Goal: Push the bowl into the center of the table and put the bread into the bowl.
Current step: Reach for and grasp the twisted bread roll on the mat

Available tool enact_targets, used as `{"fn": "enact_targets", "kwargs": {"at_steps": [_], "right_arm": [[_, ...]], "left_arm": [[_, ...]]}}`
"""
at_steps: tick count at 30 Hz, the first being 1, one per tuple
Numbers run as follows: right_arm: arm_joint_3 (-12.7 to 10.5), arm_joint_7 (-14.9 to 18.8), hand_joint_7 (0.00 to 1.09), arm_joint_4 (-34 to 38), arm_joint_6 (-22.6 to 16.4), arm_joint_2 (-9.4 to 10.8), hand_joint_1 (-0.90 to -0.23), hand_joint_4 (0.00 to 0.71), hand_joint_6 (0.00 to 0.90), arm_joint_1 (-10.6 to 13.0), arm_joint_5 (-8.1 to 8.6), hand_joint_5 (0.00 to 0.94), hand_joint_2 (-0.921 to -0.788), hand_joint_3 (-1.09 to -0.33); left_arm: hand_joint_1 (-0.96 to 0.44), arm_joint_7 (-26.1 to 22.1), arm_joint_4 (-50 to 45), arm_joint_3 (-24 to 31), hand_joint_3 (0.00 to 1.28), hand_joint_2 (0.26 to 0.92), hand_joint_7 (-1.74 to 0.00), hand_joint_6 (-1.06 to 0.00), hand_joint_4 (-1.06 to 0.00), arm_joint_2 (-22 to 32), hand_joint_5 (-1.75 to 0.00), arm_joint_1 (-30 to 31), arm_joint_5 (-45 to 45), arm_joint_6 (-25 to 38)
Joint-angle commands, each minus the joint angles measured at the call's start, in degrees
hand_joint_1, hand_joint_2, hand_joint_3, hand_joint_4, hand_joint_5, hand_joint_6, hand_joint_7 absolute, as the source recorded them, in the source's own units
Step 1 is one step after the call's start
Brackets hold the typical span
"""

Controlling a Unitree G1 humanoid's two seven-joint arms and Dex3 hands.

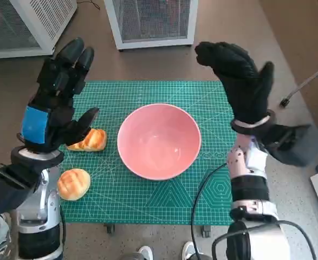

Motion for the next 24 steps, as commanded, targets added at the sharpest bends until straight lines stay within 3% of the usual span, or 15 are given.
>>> {"fn": "enact_targets", "kwargs": {"at_steps": [1, 7, 17, 21, 24], "right_arm": [[1.18, -0.51, 0.00, -3.10, 1.23, 0.10, -0.607, 0.242, 0.368, 2.99, 0.15, 0.000, -0.921, -0.657], [1.81, -1.54, 0.00, -4.35, 2.14, 0.21, -0.601, 0.233, 0.359, 3.94, 0.36, 0.000, -0.921, -0.650], [3.08, -3.89, 0.00, -5.57, 1.92, 0.25, -0.606, 0.228, 0.359, 5.77, -0.67, 0.000, -0.921, -0.634], [3.34, -4.09, 0.00, -5.66, 1.86, 0.00, -0.607, 0.227, 0.359, 6.25, -0.46, 0.000, -0.921, -0.629], [3.33, -4.18, 0.00, -5.71, 1.59, -0.22, -0.608, 0.226, 0.358, 6.48, -0.39, 0.000, -0.921, -0.627]], "left_arm": [[-0.65, -1.13, 1.72, -0.21, 0.37, 0.921, -0.47, -0.07, -0.22, 0.23, -0.01, -2.04, -0.94, -1.81], [-0.65, -2.23, 3.05, -0.17, 0.37, 0.921, -0.46, -0.08, -0.22, 0.56, -0.01, -3.10, -0.94, -3.02], [-0.65, -4.10, 0.97, 1.54, 0.35, 0.921, -0.45, -0.07, -0.22, 4.26, 0.00, -2.91, -0.33, -2.54], [-0.60, -6.04, -2.55, 3.16, 0.21, 0.909, -0.43, -0.05, -0.21, 10.72, 0.00, -1.18, 2.42, 0.91], [-0.49, -9.12, -8.35, 4.17, 0.08, 0.844, -0.38, -0.02, -0.14, 19.57, 0.00, 1.65, 8.41, 9.28]]}}
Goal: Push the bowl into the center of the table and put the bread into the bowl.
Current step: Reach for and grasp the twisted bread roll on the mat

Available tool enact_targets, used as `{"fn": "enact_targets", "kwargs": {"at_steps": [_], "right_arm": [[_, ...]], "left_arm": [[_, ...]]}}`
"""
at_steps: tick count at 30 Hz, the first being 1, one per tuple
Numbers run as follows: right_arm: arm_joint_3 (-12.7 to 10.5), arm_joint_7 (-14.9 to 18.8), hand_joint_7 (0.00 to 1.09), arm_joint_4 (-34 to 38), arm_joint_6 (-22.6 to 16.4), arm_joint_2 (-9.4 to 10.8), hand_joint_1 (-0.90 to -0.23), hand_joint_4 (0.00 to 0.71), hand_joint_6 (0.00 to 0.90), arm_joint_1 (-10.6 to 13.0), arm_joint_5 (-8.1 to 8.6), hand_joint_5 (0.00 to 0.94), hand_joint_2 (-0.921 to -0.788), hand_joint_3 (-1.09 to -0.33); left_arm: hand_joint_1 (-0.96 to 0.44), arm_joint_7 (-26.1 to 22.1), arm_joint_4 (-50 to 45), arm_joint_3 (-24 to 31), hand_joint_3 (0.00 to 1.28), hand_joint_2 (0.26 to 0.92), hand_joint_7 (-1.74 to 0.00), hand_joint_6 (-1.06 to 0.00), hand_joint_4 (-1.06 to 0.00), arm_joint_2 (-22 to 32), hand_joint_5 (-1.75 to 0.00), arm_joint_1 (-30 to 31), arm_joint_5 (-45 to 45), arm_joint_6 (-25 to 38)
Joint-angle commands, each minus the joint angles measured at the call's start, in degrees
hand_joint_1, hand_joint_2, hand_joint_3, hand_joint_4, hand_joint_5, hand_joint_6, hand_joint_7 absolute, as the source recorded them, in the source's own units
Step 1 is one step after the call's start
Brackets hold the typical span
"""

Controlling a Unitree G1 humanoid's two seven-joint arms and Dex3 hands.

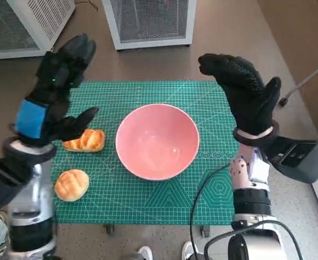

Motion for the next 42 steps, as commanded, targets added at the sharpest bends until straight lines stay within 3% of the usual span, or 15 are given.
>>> {"fn": "enact_targets", "kwargs": {"at_steps": [1, 6, 10, 17, 24, 34, 42], "right_arm": [[0.30, -0.59, 0.00, -0.18, -0.07, -0.33, -0.608, 0.226, 0.358, 1.76, -0.69, 0.000, -0.921, -0.626], [-0.01, -1.03, 0.00, -0.05, -0.77, -0.83, -0.607, 0.226, 0.358, 1.82, -0.86, 0.000, -0.921, -0.625], [-0.28, -1.48, 0.00, 0.22, -0.94, -1.10, -0.601, 0.226, 0.357, 1.67, -0.97, 0.000, -0.921, -0.626], [-0.34, -2.20, 0.00, 0.48, -0.93, -0.97, -0.597, 0.228, 0.359, 1.61, -0.88, 0.001, -0.921, -0.622], [-0.12, -2.48, 0.00, 0.97, -0.96, -0.75, -0.599, 0.233, 0.365, 1.64, -0.87, 0.003, -0.921, -0.609], [0.00, -1.66, 0.01, 2.52, -1.69, -1.20, -0.603, 0.235, 0.367, 1.29, -0.94, 0.003, -0.921, -0.608], [0.09, -1.05, 0.01, 3.07, -1.72, -1.67, -0.596, 0.238, 0.367, 1.10, -0.59, 0.003, -0.921, -0.610]], "left_arm": [[-0.40, -4.24, -8.98, 2.23, 0.05, 0.801, -0.32, -0.01, -0.10, 13.23, 0.00, 3.96, 7.88, 11.36], [-0.12, -10.10, -17.93, -0.36, 0.02, 0.717, -0.15, 0.00, -0.02, 25.31, 0.00, 5.21, 16.59, 31.23], [0.01, -11.25, -19.71, -2.76, 0.01, 0.708, -0.12, -0.02, 0.00, 27.82, 0.00, 5.36, 20.39, 36.91], [0.11, -12.89, -19.10, -5.87, 0.02, 0.719, -0.09, -0.10, -0.02, 28.32, 0.00, 5.61, 21.69, 42.21], [0.12, -13.77, -17.14, -12.27, 0.02, 0.723, -0.07, -0.12, -0.03, 30.21, 0.00, 4.46, 26.12, 46.21], [0.06, -14.80, -10.91, -21.63, 0.01, 0.721, -0.04, -0.15, -0.05, 29.45, -0.01, 0.19, 32.51, 48.14], [0.05, -14.76, -4.65, -26.09, 0.01, 0.723, -0.03, -0.16, -0.06, 27.03, -0.01, -2.47, 34.89, 46.64]]}}
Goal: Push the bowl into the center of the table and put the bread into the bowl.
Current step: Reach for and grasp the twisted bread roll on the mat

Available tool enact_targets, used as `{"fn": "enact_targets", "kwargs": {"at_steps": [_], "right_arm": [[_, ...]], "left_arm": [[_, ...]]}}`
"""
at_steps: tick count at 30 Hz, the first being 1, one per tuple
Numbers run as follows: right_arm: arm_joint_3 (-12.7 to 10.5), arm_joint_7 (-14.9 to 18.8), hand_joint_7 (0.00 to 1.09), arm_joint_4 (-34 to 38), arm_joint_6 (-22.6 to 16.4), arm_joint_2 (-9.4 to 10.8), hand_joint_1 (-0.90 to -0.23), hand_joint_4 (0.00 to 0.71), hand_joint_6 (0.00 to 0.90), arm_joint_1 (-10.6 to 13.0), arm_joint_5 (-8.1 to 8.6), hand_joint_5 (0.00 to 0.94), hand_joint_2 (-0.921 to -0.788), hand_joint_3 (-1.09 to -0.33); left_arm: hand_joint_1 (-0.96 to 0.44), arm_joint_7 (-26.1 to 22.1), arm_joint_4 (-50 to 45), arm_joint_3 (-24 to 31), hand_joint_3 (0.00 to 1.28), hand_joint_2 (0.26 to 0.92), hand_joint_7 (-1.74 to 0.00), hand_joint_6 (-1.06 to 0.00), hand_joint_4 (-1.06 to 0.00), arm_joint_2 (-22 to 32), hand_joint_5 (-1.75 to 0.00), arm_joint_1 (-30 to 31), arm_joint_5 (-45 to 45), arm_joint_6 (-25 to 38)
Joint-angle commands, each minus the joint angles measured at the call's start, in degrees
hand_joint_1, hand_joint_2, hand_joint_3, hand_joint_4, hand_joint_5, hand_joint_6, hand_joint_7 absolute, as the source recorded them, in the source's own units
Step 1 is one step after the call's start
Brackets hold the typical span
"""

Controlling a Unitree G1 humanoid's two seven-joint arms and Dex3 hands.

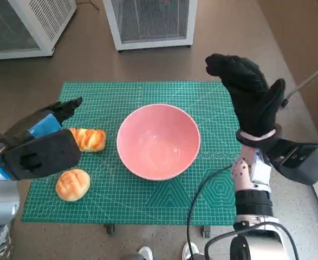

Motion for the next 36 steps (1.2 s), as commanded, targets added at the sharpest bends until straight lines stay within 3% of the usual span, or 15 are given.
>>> {"fn": "enact_targets", "kwargs": {"at_steps": [1, 7, 15, 20, 36], "right_arm": [[0.26, 0.83, 0.01, 0.92, 0.19, -0.58, -0.596, 0.238, 0.367, 0.81, -0.52, 0.003, -0.921, -0.610], [0.27, 1.02, 0.01, 0.76, 0.52, -0.79, -0.596, 0.239, 0.366, 0.95, -0.29, 0.003, -0.921, -0.611], [0.25, 1.10, 0.01, 0.88, 0.55, -0.84, -0.594, 0.240, 0.367, 0.90, -0.22, 0.003, -0.921, -0.612], [0.49, 0.73, 0.01, 0.47, 0.22, -1.01, -0.583, 0.240, 0.366, 1.31, -0.77, 0.002, -0.921, -0.613], [0.69, 0.53, 0.00, 0.09, -0.14, -1.26, -0.577, 0.239, 0.365, 1.52, -0.92, 0.001, -0.921, -0.621]], "left_arm": [[0.05, -0.13, 3.96, -2.86, 0.01, 0.723, -0.03, -0.16, -0.06, -1.48, -0.01, -2.15, 2.16, -1.31], [0.02, 1.55, 11.49, -6.46, 0.01, 0.724, -0.02, -0.17, -0.07, -4.19, -0.01, -4.79, 5.02, -4.64], [0.01, 1.46, 13.62, -6.21, 0.01, 0.724, -0.02, -0.18, -0.09, -5.45, -0.01, -5.34, 6.36, -6.32], [0.00, 4.95, 27.04, -10.76, 0.02, 0.735, -0.03, -0.21, -0.11, -9.75, -0.01, -9.23, 9.17, -11.89], [-0.02, 8.17, 43.97, -14.72, 0.02, 0.757, -0.05, -0.32, -0.20, -14.85, -0.02, -14.11, 14.00, -20.31]]}}
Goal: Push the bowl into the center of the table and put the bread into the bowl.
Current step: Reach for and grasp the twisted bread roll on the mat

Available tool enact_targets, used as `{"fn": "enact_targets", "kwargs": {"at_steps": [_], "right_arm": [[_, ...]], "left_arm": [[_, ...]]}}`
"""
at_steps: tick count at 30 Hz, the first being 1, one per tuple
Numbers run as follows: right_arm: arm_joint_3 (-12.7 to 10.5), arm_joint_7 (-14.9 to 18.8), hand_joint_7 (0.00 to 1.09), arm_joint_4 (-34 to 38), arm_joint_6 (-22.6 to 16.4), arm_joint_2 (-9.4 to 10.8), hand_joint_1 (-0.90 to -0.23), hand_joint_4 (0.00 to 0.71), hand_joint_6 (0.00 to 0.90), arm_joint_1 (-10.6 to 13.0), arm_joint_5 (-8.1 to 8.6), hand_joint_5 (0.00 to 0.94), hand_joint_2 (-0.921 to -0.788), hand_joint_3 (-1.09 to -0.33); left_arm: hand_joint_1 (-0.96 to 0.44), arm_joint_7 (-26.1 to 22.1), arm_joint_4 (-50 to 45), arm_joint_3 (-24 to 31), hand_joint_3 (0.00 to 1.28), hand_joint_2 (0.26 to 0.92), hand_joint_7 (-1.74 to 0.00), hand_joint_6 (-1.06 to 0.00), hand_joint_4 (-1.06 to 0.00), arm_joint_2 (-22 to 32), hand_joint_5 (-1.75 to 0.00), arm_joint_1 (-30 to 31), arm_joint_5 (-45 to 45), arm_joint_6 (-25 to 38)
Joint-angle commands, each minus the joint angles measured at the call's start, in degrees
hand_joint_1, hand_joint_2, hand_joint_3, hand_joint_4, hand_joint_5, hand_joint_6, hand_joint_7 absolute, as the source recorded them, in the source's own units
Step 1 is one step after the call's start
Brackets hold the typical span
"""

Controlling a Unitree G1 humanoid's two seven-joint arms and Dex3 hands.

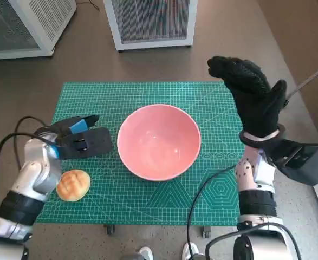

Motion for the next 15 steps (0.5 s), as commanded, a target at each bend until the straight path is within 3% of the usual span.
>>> {"fn": "enact_targets", "kwargs": {"at_steps": [1, 10, 14, 15], "right_arm": [[0.32, -0.16, 0.00, -0.12, 0.13, -0.15, -0.577, 0.239, 0.365, 1.41, -0.87, 0.001, -0.921, -0.621], [0.37, 0.02, 0.00, -1.13, 0.73, -0.21, -0.577, 0.240, 0.365, 1.85, -0.34, 0.001, -0.921, -0.624], [0.51, -0.23, 0.00, -2.05, 1.12, -0.15, -0.582, 0.241, 0.366, 2.23, -0.34, 0.001, -0.921, -0.626], [0.53, -0.27, 0.00, -2.16, 1.20, -0.16, -0.583, 0.240, 0.366, 2.27, -0.34, 0.001, -0.921, -0.626]], "left_arm": [[-0.02, 1.60, 3.83, -0.56, 0.02, 0.759, -0.05, -0.33, -0.21, -0.71, -0.02, -2.01, 1.64, -2.39], [-0.01, 2.55, 11.07, -1.55, 0.03, 0.781, -0.06, -0.41, -0.31, -1.98, -0.03, -3.68, 2.92, -5.36], [-0.02, 3.03, 14.70, -2.06, 0.03, 0.797, -0.07, -0.48, -0.44, -2.78, -0.06, -4.81, 3.50, -5.92], [-0.02, 3.13, 15.44, -2.22, 0.03, 0.803, -0.07, -0.51, -0.52, -2.93, -0.08, -5.06, 3.64, -5.98]]}}
